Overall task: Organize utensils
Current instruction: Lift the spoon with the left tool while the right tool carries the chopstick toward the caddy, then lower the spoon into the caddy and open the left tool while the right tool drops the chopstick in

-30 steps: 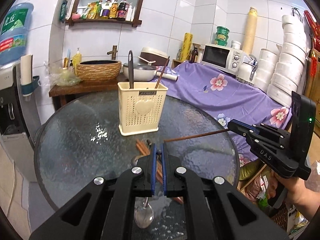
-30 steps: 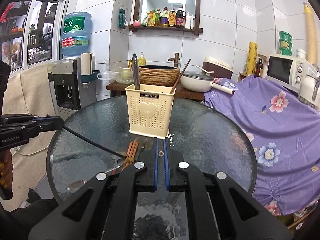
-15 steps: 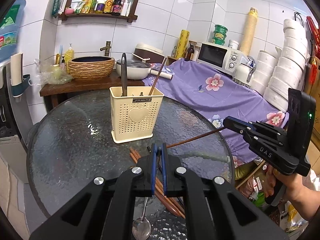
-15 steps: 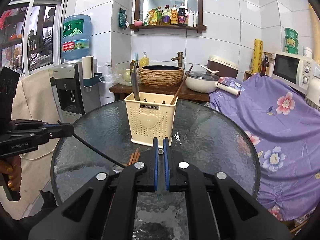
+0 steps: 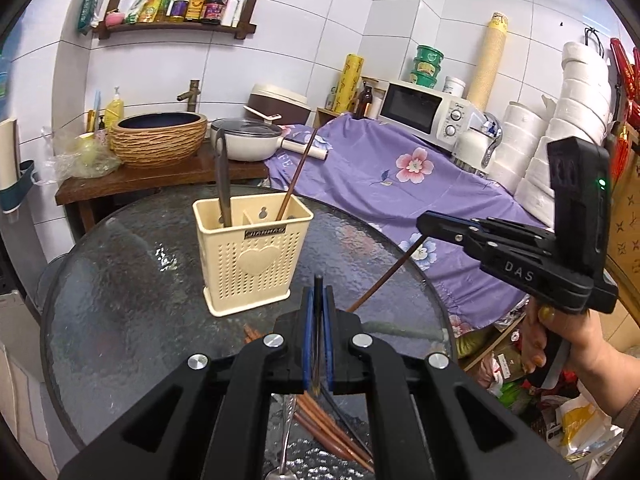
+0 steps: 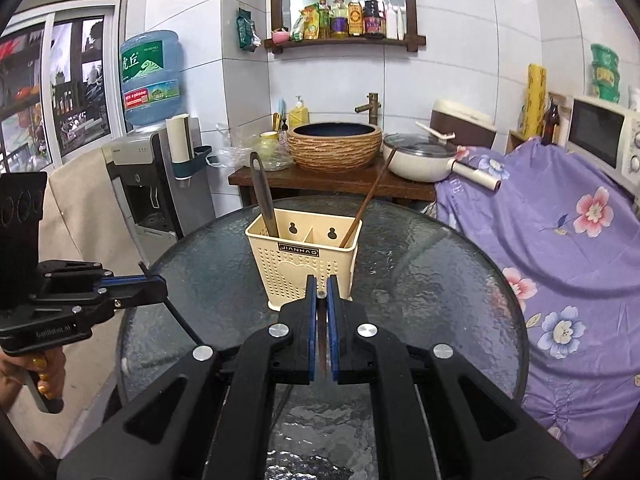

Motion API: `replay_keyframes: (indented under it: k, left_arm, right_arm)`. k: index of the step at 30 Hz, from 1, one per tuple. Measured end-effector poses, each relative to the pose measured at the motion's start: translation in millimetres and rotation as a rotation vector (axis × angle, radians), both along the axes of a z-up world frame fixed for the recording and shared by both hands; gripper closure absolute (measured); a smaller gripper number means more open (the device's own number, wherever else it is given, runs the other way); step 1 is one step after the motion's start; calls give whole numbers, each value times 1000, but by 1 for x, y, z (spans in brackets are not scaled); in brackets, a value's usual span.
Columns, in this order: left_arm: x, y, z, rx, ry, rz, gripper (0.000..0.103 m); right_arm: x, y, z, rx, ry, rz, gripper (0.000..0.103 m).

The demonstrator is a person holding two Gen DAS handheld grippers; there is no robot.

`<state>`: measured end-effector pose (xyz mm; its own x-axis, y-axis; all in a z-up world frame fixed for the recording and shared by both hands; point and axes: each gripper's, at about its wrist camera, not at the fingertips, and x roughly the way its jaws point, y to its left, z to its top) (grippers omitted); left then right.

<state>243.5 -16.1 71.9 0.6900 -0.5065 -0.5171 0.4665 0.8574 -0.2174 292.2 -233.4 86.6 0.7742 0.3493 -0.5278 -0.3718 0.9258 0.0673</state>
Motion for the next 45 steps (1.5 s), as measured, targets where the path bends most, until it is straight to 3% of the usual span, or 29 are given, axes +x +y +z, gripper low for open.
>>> replay_keyframes:
  k: [7, 12, 22, 29, 36, 45]
  left_arm:
    - [12, -8, 17, 18, -21, -29, 98]
    - [27, -7, 36, -5, -32, -34, 98]
    - [70, 1, 109, -100, -75, -10, 98]
    - [105, 0, 149, -75, -132, 63, 98]
    - [139, 2, 157, -38, -153, 136, 98]
    - [165, -5, 122, 46, -122, 195, 98]
  right_arm:
    - [18, 5, 19, -3, 36, 28, 98]
    - [31, 9, 52, 12, 33, 49, 98]
    - [66, 18, 141, 32, -40, 45, 98]
    - [101, 25, 181, 26, -80, -6, 98]
    - [130, 30, 180, 38, -73, -33, 98]
    - [152, 34, 126, 76, -6, -40, 98]
